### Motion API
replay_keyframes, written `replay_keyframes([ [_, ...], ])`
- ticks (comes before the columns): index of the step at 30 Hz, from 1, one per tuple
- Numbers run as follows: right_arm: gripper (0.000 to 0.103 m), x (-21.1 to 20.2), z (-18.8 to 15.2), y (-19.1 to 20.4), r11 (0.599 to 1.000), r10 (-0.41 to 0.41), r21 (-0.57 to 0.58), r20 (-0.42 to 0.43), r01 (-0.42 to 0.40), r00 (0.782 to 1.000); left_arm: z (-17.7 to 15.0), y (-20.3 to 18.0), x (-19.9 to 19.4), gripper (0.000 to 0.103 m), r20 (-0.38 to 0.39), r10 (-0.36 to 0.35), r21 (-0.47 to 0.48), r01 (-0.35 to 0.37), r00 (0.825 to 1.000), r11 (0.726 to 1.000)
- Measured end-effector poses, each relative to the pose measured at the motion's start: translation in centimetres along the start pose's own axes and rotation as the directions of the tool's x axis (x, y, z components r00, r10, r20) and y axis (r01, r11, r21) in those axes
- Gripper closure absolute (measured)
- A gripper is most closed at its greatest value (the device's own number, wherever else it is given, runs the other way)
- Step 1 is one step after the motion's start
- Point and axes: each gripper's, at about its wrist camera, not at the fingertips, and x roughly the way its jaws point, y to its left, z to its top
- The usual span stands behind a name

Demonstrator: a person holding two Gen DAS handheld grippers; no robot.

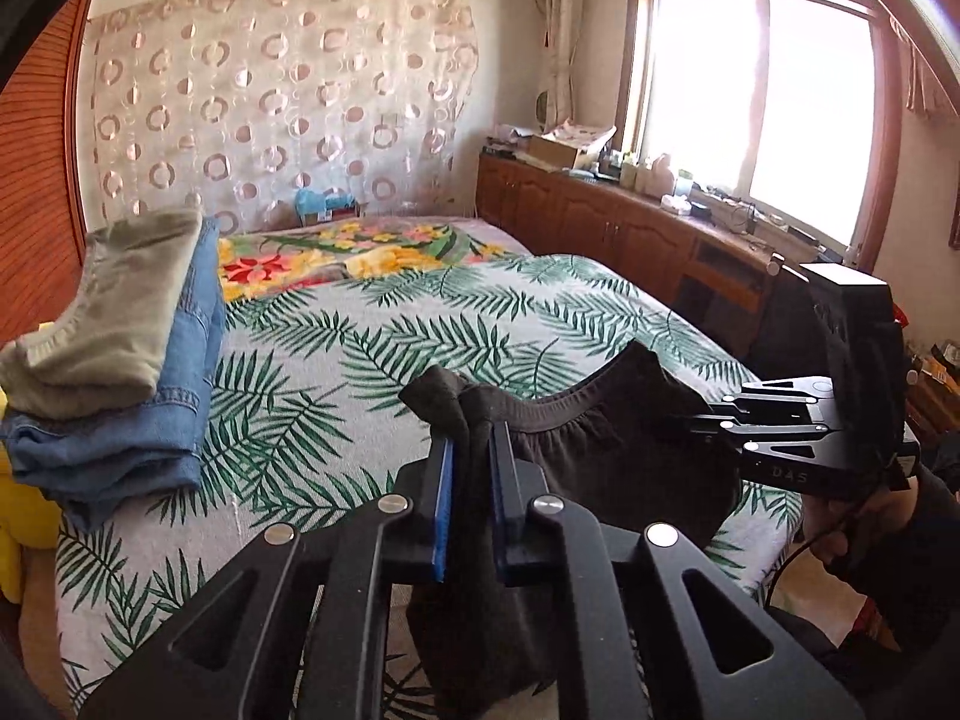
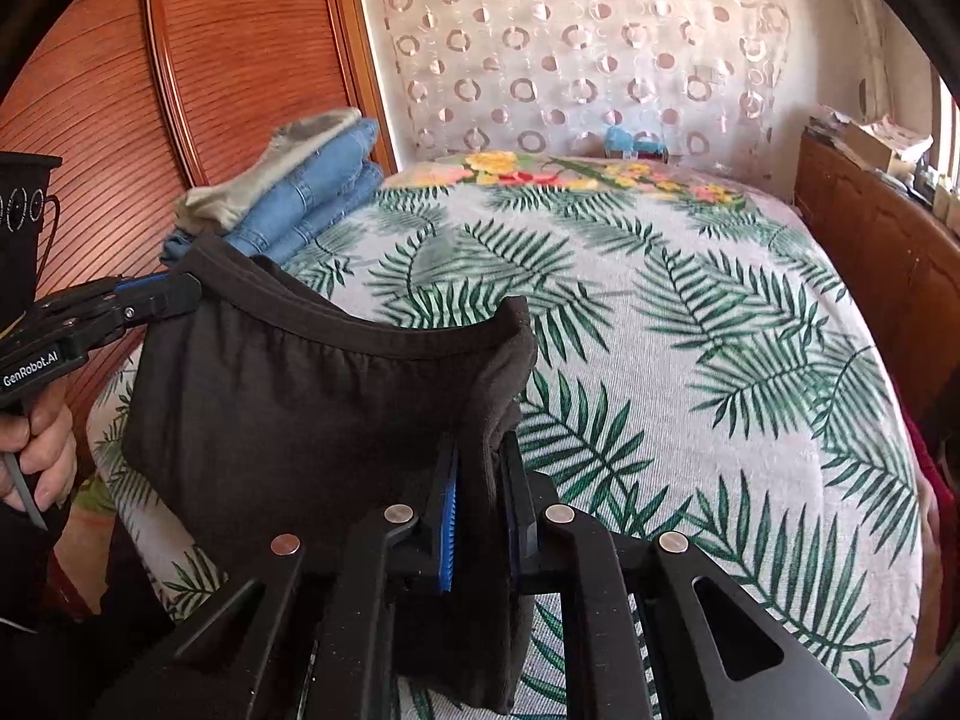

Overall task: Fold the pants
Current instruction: 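Lift the shorts with both grippers and carry them toward the jeans stack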

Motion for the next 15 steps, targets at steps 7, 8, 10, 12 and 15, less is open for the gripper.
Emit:
replay_keyframes([
  [7, 0.092, -3.5, 1.4, 0.3, 1.0, -0.007, -0.027, 0.099, 0.01, 0.995, 2.0, -0.1, -2.3, 0.092, 0.083, 0.019, 0.012, -0.02, 0.996, 1.0],
  [8, 0.092, -3.9, 1.7, 0.4, 0.999, -0.007, -0.035, 0.109, 0.011, 0.994, 2.3, 0.0, -2.5, 0.092, 0.09, 0.025, 0.013, -0.027, 0.996, 1.0],
  [10, 0.092, -4.5, 2.5, 0.6, 0.998, -0.008, -0.054, 0.128, 0.015, 0.992, 2.9, 0.3, -2.9, 0.092, 0.103, 0.037, 0.012, -0.038, 0.994, 0.999],
  [12, 0.092, -4.9, 3.2, 0.7, 0.997, -0.008, -0.072, 0.144, 0.018, 0.99, 3.3, 0.7, -3.1, 0.092, 0.115, 0.048, 0.011, -0.05, 0.992, 0.999],
  [15, 0.092, -5.4, 4.1, 1.3, 0.995, -0.006, -0.097, 0.165, 0.022, 0.986, 3.9, 1.4, -3.4, 0.093, 0.127, 0.074, 0.01, -0.076, 0.989, 0.997],
])
